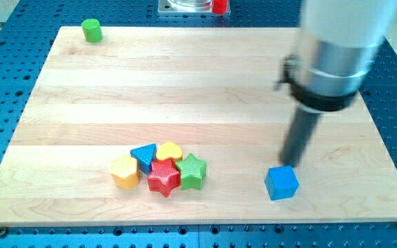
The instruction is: Push the cube into the green star
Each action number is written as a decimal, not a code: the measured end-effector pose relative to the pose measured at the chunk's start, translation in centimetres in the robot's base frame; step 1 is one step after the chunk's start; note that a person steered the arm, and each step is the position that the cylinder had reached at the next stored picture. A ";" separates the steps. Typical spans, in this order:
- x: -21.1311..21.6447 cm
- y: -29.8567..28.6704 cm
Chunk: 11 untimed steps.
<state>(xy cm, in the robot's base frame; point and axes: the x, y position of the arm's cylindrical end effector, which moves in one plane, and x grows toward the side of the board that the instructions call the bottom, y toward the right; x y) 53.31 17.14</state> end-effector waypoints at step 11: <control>4.9 -11.2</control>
